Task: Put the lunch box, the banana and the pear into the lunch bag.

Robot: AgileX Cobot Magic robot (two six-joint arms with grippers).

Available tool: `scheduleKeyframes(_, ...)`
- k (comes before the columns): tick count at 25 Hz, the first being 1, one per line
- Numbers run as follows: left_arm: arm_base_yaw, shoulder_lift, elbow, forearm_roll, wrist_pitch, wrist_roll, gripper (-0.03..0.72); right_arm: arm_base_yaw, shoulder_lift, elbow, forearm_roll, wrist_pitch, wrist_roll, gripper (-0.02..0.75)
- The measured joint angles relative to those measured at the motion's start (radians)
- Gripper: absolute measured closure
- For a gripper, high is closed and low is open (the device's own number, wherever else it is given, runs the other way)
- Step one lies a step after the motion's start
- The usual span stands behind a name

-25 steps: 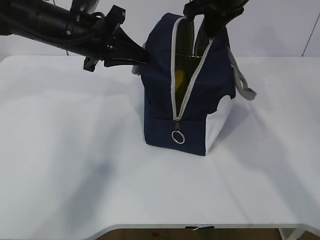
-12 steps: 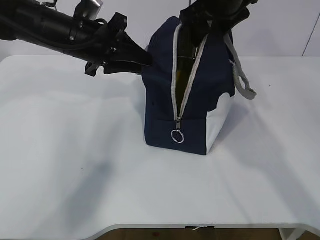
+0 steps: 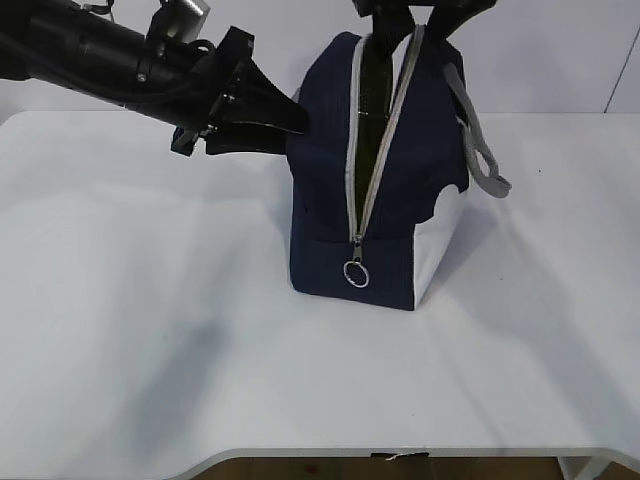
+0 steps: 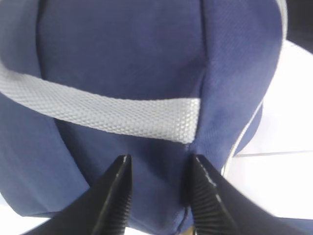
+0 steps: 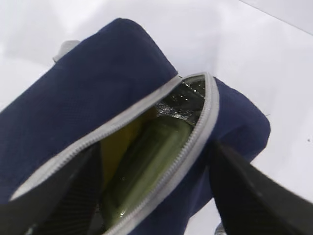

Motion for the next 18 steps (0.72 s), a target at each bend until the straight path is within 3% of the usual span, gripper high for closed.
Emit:
scheduleKeyframes(9, 0.000, -0.020, 0.000, 0.019, 0.009, 0.025, 0.382, 0.000, -0.077, -0.002, 0.018, 0.000, 0.000, 0.192)
scheduleKeyframes(15, 0.000, -0.028, -0.007, 0.086, 0.030, 0.045, 0.241, 0.000, -0.119, -0.003, 0.019, 0.002, 0.000, 0.193)
scheduleKeyframes(18, 0.000, -0.044, -0.048, 0.131, 0.074, 0.046, 0.221, 0.000, -0.148, -0.003, 0.029, 0.002, 0.000, 0.192)
